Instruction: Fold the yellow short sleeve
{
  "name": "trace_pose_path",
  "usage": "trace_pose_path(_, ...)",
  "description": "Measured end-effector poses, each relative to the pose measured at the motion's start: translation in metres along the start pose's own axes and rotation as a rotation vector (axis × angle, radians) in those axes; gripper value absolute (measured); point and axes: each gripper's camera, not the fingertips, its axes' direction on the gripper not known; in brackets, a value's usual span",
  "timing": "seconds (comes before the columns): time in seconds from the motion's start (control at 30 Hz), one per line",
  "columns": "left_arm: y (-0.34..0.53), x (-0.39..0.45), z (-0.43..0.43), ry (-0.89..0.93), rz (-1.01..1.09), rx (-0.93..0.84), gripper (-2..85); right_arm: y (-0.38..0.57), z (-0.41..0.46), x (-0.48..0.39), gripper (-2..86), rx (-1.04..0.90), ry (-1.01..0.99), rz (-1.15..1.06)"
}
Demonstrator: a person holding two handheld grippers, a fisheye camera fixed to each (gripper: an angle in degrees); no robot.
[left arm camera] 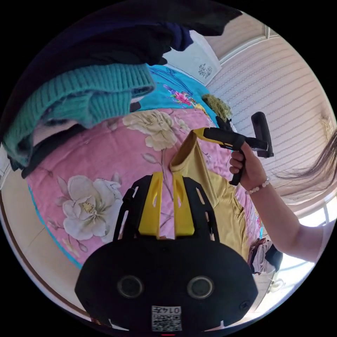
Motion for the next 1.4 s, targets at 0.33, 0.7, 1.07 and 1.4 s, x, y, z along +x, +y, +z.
trace_pose_path(0.33, -0.008, 0.035, -0.009, -0.083, 0.135, -0.077, -0.4, 0.008, 0.006, 0.02, 5.9, -0.013, -0.097, 0.018)
trace_pose_path(0.7, 0.032, 0.033, -0.014, -0.124, 0.088, -0.053, 4.8, 0.006, 0.035, -0.022, 6.5, -0.146, 0.162, -0.008)
trace_pose_path(1.07, 0.084, 0.064, -0.03, 0.035, 0.269, 0.048, -0.9, 0.058, -0.086, 0.009, 1.0, 0.149, -0.042, 0.147)
trace_pose_path(1.4, 0.199, 0.193, -0.031, 0.454, 0.722, -0.069, -1.0, 0.319, -0.32, 0.008, 0.6, 0.613, -0.119, 0.488)
